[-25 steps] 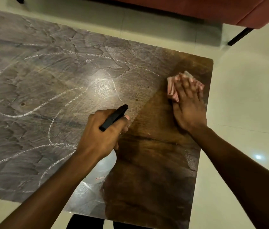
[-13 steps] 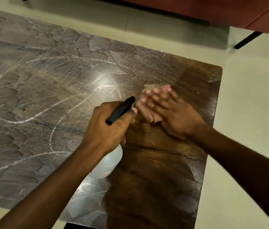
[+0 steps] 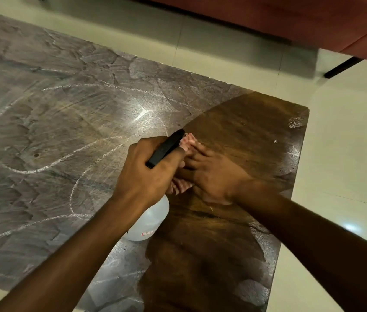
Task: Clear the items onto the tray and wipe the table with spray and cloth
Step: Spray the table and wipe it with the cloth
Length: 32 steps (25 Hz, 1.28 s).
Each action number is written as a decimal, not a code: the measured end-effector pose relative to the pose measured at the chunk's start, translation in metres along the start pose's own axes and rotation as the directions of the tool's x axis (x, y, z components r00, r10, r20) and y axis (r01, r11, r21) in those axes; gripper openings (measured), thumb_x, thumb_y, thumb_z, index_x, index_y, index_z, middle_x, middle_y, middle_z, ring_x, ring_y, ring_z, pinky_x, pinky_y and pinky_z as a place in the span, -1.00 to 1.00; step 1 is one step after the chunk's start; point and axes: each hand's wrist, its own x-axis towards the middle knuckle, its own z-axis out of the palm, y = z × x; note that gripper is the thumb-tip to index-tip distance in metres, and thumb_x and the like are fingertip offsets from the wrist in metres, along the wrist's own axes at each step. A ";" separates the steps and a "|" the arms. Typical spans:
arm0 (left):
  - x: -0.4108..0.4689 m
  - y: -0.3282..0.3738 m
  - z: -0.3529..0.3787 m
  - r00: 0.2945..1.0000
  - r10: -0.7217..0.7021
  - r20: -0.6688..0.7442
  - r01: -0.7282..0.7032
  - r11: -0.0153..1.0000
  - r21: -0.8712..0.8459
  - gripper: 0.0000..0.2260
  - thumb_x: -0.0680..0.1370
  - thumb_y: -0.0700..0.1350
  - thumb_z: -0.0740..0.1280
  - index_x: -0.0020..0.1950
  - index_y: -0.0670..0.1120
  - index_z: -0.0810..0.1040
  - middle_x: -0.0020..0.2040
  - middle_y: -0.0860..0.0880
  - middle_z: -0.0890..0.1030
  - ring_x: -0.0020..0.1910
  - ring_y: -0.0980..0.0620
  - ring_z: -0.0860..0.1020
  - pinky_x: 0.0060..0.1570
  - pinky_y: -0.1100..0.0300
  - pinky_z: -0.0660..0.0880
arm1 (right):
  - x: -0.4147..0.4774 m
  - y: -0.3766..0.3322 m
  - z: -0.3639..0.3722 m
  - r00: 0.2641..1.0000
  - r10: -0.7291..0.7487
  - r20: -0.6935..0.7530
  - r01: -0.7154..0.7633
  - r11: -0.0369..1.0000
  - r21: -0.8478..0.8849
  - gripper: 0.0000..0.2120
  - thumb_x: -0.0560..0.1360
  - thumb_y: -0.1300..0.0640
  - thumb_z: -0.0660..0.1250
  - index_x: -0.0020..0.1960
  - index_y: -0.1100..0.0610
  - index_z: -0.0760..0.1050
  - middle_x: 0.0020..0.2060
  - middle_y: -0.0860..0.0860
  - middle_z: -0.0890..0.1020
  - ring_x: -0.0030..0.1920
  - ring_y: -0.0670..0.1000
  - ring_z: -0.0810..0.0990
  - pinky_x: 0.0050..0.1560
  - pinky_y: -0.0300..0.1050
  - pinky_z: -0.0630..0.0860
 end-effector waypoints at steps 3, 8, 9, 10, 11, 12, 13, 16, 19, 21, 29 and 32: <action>0.001 -0.003 -0.005 1.000 0.009 -0.001 -0.009 1.000 -0.024 -0.70 0.60 0.07 0.39 -0.18 -0.10 0.70 -0.27 -0.09 0.76 -0.63 -0.02 0.58 -0.52 0.20 0.48 | -0.008 0.057 -0.012 0.951 0.310 -0.022 -0.309 0.950 0.043 -0.34 0.67 -0.17 -0.02 0.71 -0.11 -0.15 0.74 0.03 0.00 0.74 0.13 -0.10 0.72 0.20 -0.14; -0.008 -0.021 -0.020 1.000 -0.010 0.005 0.010 0.999 -0.050 -0.67 0.61 0.04 0.40 -0.24 -0.16 0.64 -0.33 -0.20 0.69 -0.64 0.03 0.53 -0.54 0.19 0.46 | 0.016 0.092 -0.037 0.439 0.895 -0.076 -0.801 0.429 0.418 -0.34 0.73 -0.05 0.10 0.76 -0.04 -0.08 0.75 0.07 -0.06 0.74 0.15 -0.14 0.72 0.26 -0.17; -0.010 -0.025 -0.023 1.000 -0.018 0.003 0.018 0.999 -0.049 -0.67 0.61 0.05 0.40 -0.25 -0.15 0.63 -0.33 -0.22 0.67 -0.64 0.01 0.53 -0.53 0.17 0.46 | 0.030 0.075 -0.037 0.438 0.896 -0.070 -0.802 0.425 0.419 -0.34 0.72 -0.06 0.08 0.76 -0.03 -0.08 0.75 0.07 -0.06 0.74 0.16 -0.15 0.71 0.26 -0.18; -0.013 -0.030 -0.027 1.000 -0.029 -0.002 0.029 0.998 -0.049 -0.66 0.60 0.06 0.40 -0.26 -0.15 0.62 -0.33 -0.26 0.65 -0.64 -0.02 0.53 -0.52 0.15 0.47 | 0.043 0.054 -0.033 0.521 0.850 -0.081 -0.775 0.510 0.374 -0.33 0.71 -0.07 0.06 0.76 -0.04 -0.10 0.75 0.06 -0.07 0.74 0.16 -0.18 0.71 0.27 -0.18; -0.014 -0.034 -0.030 0.999 -0.036 -0.001 0.036 0.998 -0.050 -0.64 0.59 0.07 0.41 -0.26 -0.18 0.61 -0.34 -0.32 0.62 -0.63 -0.06 0.53 -0.50 0.12 0.48 | 0.052 0.031 -0.026 0.679 0.728 -0.095 -0.677 0.671 0.301 -0.32 0.70 -0.08 0.04 0.76 -0.07 -0.12 0.75 0.05 -0.09 0.74 0.16 -0.21 0.71 0.27 -0.19; -0.015 -0.037 -0.032 0.999 -0.039 0.005 0.039 0.998 -0.053 -0.61 0.58 0.07 0.40 -0.26 -0.21 0.60 -0.34 -0.37 0.59 -0.63 -0.09 0.52 -0.48 0.10 0.49 | 0.055 0.012 -0.019 0.846 0.527 -0.076 -0.500 0.835 0.229 -0.31 0.69 -0.08 0.05 0.75 -0.10 -0.15 0.75 0.03 -0.10 0.74 0.14 -0.23 0.71 0.26 -0.21; -0.016 -0.040 -0.035 0.999 -0.039 0.010 0.039 0.998 -0.052 -0.59 0.58 0.08 0.40 -0.26 -0.25 0.58 -0.35 -0.39 0.57 -0.63 -0.11 0.51 -0.46 0.09 0.49 | 0.052 0.006 -0.016 0.951 0.308 -0.022 -0.301 0.940 0.162 -0.30 0.68 -0.08 0.05 0.75 -0.14 -0.17 0.75 0.01 -0.11 0.74 0.12 -0.24 0.71 0.23 -0.25; -0.018 -0.045 -0.044 0.999 -0.048 -0.017 0.047 0.997 -0.068 -0.64 0.59 0.08 0.40 -0.18 -0.22 0.65 -0.36 -0.25 0.64 -0.64 -0.07 0.51 -0.47 0.10 0.48 | 0.031 0.038 -0.019 0.980 0.198 0.008 -0.198 0.979 0.052 -0.30 0.65 -0.14 -0.04 0.73 -0.19 -0.24 0.75 -0.02 -0.13 0.74 0.08 -0.22 0.72 0.19 -0.25; -0.018 -0.050 -0.060 0.996 -0.049 -0.068 0.044 0.997 -0.067 -0.69 0.59 0.10 0.39 -0.07 -0.13 0.73 -0.27 -0.07 0.75 -0.63 -0.02 0.54 -0.49 0.14 0.49 | 0.016 0.064 -0.021 0.677 0.725 -0.126 -0.674 0.680 0.289 -0.31 0.68 -0.07 0.04 0.75 -0.08 -0.14 0.75 0.05 -0.08 0.75 0.13 -0.14 0.72 0.24 -0.17; -0.019 -0.053 -0.069 0.997 -0.024 -0.068 0.022 0.999 -0.040 -0.67 0.60 0.11 0.39 -0.17 -0.13 0.68 -0.26 -0.09 0.75 -0.62 -0.04 0.55 -0.47 0.15 0.50 | 0.028 0.052 -0.022 0.400 0.908 -0.125 -0.777 0.408 0.479 -0.33 0.72 0.00 0.11 0.76 -0.01 -0.07 0.75 0.07 -0.05 0.75 0.13 -0.13 0.72 0.23 -0.17; -0.067 -0.088 -0.095 0.994 -0.065 0.093 0.054 0.992 0.118 -0.55 0.59 0.10 0.38 -0.32 -0.23 0.52 -0.50 -0.23 0.54 -0.60 -0.15 0.55 -0.47 -0.05 0.54 | 0.006 -0.035 0.020 0.981 -0.192 0.023 0.193 0.981 -0.029 -0.31 0.66 -0.08 0.12 0.75 -0.12 -0.01 0.75 -0.01 0.04 0.75 0.08 -0.07 0.72 0.20 -0.15; -0.083 -0.103 -0.105 0.991 -0.106 0.080 0.099 0.992 0.083 -0.59 0.59 0.11 0.40 -0.29 -0.18 0.59 -0.52 -0.13 0.56 -0.62 -0.11 0.54 -0.49 0.06 0.54 | -0.003 0.005 0.007 0.974 0.218 -0.064 -0.218 0.976 0.018 -0.27 0.64 -0.06 0.08 0.75 -0.11 -0.11 0.74 0.02 0.02 0.75 0.13 -0.04 0.70 0.30 -0.03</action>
